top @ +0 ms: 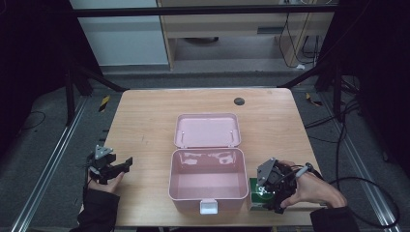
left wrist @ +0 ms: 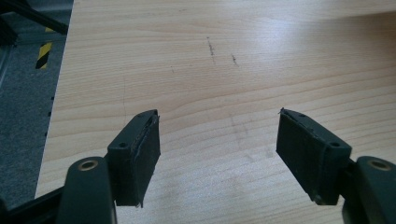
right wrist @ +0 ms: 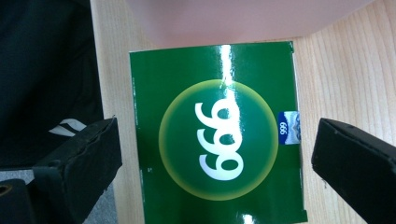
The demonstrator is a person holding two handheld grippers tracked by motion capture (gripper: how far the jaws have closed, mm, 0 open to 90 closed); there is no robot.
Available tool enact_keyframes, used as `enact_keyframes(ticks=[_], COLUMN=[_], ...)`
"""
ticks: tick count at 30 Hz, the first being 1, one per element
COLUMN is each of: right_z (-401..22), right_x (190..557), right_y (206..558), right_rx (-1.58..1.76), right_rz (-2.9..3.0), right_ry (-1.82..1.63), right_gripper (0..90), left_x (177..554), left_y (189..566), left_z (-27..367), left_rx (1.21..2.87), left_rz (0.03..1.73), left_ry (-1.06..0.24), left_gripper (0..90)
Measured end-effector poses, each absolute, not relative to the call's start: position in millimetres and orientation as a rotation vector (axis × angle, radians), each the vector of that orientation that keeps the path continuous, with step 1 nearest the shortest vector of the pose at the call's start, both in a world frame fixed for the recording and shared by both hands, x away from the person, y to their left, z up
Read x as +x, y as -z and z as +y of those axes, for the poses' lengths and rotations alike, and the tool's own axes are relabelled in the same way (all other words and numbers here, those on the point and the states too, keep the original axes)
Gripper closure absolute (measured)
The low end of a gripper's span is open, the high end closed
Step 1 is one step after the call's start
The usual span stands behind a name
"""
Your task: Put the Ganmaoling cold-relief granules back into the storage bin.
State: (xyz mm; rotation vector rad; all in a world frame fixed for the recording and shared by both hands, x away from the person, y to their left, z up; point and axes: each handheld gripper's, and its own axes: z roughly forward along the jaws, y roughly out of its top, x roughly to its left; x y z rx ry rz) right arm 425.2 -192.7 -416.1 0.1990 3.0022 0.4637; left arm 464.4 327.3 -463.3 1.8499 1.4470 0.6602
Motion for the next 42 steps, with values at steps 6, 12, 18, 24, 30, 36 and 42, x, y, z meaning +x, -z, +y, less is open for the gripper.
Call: enact_keyframes(ticks=[6,12,18,24,30,36,42], right_z=[-192.7,-189.1,-186.2,-187.3,-190.7,-194.1,-202.2], right_x=[426.8,428.5,430.7,432.5,433.4,434.7,432.9], right_y=[424.3,432.9,436.8,440.4,438.9,436.4,421.4], right_rx=[0.209,0.195,0.187,0.2,0.228,0.248,0.263], right_rz=[3.019,3.03,3.051,3.057,3.066,3.074,3.044], right_ry=[-0.45,-0.435,-0.422,-0.432,-0.451,-0.437,-0.49], right_gripper=[2.4,3.1,7.2,11.7,15.3,15.9,16.1], left_x=[464.5,464.4,464.5,464.5,464.7,464.7,464.5], left_y=[463.3,463.3,463.3,463.3,463.4,463.3,463.2], left_z=[327.6,327.1,327.8,327.7,327.5,327.8,327.2], left_rx=[1.851,1.852,1.852,1.852,1.854,1.853,1.854], left_rz=[1.446,1.445,1.446,1.446,1.447,1.448,1.447], left_ry=[-0.662,-0.663,-0.663,-0.663,-0.663,-0.664,-0.664], left_gripper=[29.6,29.8,29.9,29.9,30.0,30.2,30.2])
